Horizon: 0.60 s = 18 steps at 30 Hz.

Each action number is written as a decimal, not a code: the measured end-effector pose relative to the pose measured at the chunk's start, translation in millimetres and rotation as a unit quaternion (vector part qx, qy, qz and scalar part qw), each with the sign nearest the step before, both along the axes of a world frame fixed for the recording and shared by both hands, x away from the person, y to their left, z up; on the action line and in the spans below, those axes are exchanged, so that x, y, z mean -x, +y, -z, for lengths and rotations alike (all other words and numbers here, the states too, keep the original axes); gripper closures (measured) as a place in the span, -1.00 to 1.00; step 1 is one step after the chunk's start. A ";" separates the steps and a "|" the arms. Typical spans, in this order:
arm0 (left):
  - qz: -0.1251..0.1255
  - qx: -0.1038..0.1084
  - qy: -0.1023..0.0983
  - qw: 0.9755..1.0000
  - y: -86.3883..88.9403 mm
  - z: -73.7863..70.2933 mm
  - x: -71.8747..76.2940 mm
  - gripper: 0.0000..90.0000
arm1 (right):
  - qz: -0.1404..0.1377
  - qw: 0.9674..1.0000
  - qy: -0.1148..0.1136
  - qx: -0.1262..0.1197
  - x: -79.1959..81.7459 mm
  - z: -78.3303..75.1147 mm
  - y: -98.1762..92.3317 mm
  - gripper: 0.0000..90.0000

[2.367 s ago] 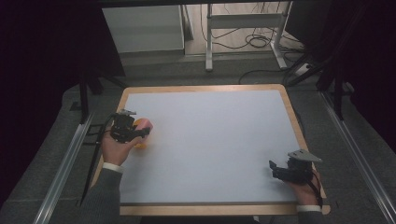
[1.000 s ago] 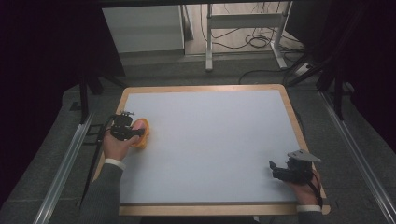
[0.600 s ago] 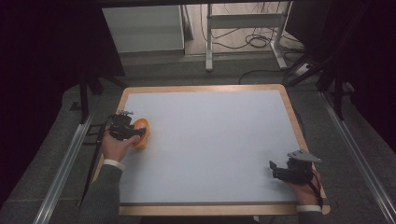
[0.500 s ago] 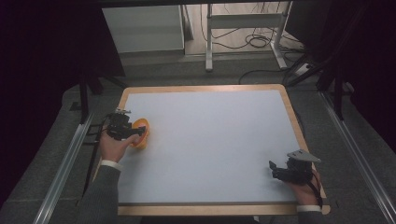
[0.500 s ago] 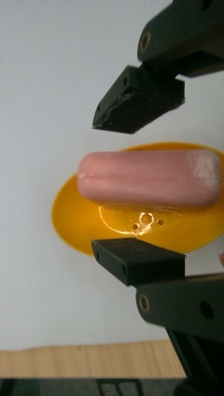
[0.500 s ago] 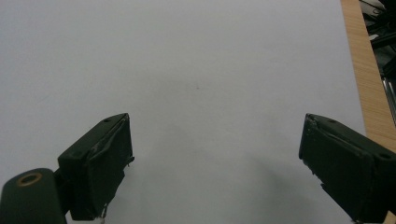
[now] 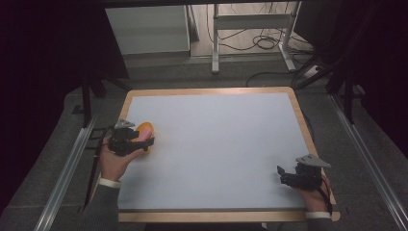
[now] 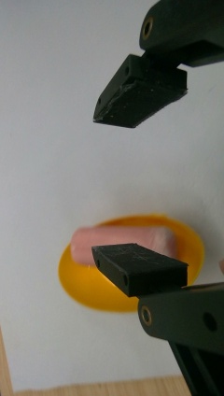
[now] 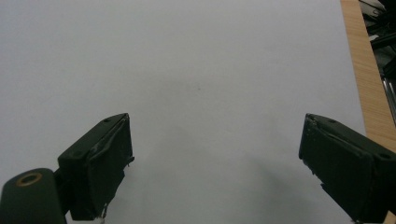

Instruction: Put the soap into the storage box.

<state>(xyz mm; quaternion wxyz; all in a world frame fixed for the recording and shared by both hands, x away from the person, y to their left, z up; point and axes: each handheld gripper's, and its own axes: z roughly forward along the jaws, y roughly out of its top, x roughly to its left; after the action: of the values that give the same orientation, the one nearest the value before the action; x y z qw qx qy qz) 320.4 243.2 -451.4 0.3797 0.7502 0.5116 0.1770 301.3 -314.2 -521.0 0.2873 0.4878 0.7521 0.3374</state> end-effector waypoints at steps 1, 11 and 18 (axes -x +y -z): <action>0.006 0.001 -0.002 1.000 -2.1 1.3 4.3 -0.30 | 0.000 1.000 -0.001 -0.001 0.1 -0.1 0.0 -0.79; 0.059 -0.015 -0.005 0.998 -21.0 30.5 34.0 -0.30 | -0.001 1.000 -0.003 0.001 1.6 -0.3 1.5 -0.79; 0.073 -0.017 0.011 0.997 -29.4 46.9 41.6 -0.32 | -0.002 1.000 -0.005 0.003 1.8 -0.2 2.7 -0.79</action>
<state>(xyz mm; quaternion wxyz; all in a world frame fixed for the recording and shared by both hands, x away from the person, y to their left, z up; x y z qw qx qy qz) 278.8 213.8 -498.3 0.3733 0.7938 0.4566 0.1486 299.5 -311.5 -520.8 0.2915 0.4835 0.7527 0.3386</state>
